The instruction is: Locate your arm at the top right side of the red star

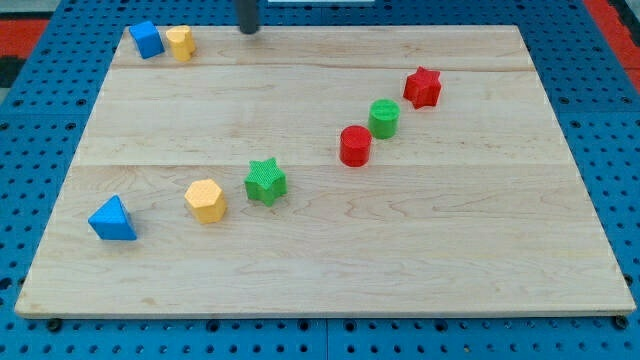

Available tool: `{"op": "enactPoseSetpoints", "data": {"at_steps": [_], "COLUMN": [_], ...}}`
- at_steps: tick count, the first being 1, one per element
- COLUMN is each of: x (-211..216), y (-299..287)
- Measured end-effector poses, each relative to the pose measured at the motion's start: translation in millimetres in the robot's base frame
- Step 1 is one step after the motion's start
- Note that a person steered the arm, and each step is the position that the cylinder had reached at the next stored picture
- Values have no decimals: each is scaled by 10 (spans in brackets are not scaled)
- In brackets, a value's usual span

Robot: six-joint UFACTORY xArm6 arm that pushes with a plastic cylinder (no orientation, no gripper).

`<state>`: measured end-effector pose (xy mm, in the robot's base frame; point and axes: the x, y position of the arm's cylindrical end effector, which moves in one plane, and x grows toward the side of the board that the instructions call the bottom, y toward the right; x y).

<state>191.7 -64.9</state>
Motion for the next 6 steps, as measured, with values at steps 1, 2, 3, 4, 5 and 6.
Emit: {"op": "enactPoseSetpoints", "data": {"at_steps": [1,2,3,4,5,6], "x": [4,210,725,966,980,1040], "y": [934,1857,2335,2438,2092,1533]}}
